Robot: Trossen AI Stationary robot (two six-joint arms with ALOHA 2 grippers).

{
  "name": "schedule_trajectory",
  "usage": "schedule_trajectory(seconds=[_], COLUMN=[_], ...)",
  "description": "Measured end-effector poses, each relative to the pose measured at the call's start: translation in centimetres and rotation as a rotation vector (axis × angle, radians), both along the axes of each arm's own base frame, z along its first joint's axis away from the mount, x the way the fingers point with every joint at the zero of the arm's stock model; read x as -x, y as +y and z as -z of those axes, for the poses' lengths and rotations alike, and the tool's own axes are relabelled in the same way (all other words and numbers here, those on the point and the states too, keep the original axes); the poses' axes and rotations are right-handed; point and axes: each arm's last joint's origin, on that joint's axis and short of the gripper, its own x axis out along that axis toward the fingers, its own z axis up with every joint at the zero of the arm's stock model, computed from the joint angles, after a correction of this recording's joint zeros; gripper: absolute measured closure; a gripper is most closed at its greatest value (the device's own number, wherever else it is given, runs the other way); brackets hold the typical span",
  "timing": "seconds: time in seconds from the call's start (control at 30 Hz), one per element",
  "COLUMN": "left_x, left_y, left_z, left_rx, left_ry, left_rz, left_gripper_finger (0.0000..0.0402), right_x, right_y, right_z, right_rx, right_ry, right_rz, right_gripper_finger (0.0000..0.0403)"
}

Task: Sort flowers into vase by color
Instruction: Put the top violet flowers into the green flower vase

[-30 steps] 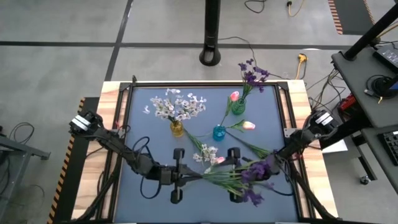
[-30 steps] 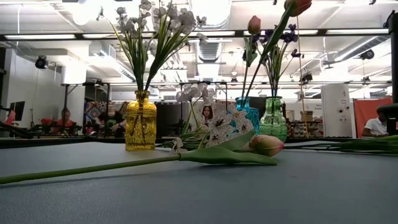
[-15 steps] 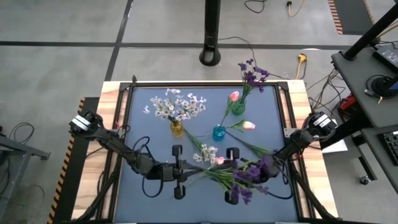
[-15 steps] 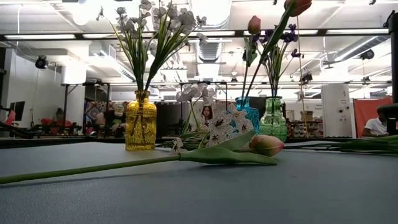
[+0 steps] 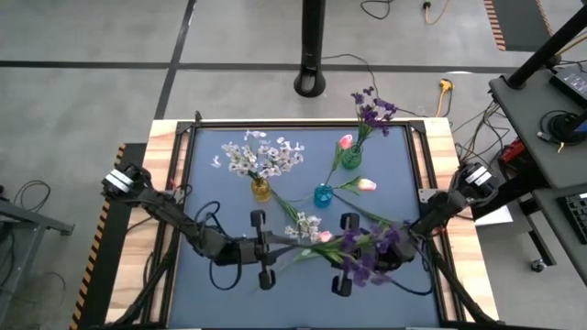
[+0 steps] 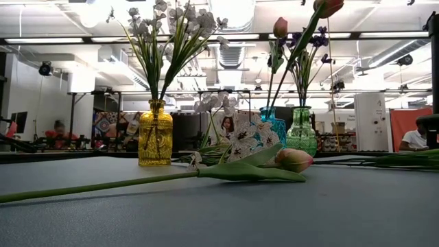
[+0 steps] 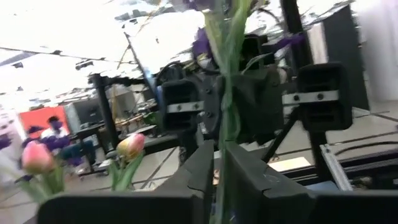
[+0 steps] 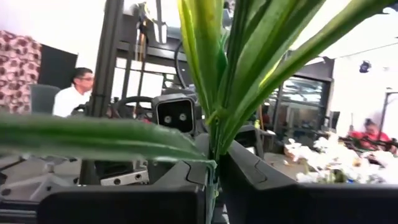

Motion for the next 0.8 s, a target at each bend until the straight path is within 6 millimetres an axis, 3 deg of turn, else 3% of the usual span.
schedule_trajectory(seconds=[0.2, 0.37, 0.57, 0.8], left_x=[0.7, 1.5, 1.5, 0.5], left_y=[0.2, 0.5, 0.6, 0.0], left_z=[-0.8, -1.9, -4.2, -6.9], left_rx=[0.051, 0.091, 0.05, -0.125], left_ry=[0.009, 0.021, 0.043, 0.155], left_rz=[-0.121, -0.28, -0.432, -0.504], left_gripper_finger=[0.0297, 0.0245, 0.0231, 0.0236], right_x=[2.1, 4.8, 9.3, 13.2], right_y=[0.0, -0.4, -3.4, -7.6], right_z=[-2.3, -6.6, -9.1, -8.6], right_rx=[-0.02, -0.07, -0.341, -0.476], right_ry=[0.095, 0.325, 0.642, 0.656], right_rz=[0.112, 0.332, 0.332, 0.627], right_gripper_finger=[0.0381, 0.0381, 0.0381, 0.0381])
